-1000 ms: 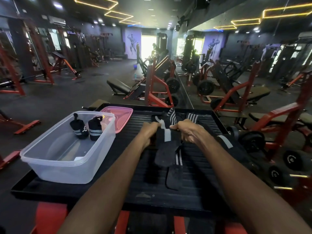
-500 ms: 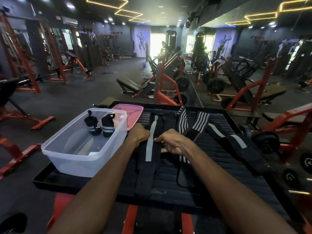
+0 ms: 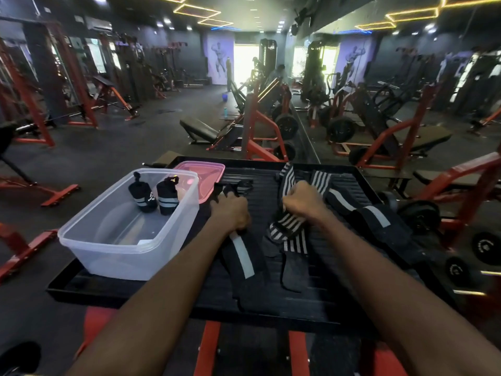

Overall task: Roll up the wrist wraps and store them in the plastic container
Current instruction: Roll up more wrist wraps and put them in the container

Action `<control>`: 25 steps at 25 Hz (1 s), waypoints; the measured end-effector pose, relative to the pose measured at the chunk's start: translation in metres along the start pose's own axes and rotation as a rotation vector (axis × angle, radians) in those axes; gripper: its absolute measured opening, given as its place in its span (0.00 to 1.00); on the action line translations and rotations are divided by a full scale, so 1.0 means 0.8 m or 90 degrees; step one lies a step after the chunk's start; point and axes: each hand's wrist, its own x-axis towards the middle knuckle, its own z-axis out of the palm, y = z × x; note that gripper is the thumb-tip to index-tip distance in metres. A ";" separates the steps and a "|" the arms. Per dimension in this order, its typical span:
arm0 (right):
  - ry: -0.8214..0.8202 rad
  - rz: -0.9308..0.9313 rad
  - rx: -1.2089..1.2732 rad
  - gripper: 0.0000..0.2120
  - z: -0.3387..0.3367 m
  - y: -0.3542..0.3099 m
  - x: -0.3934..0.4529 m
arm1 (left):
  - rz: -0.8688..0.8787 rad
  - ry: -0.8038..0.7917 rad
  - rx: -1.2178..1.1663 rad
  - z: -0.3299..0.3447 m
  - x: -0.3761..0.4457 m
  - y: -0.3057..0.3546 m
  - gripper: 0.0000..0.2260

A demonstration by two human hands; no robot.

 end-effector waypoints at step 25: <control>-0.083 0.252 0.059 0.09 -0.133 0.140 -0.012 | 0.214 -0.149 0.017 0.037 0.026 0.172 0.23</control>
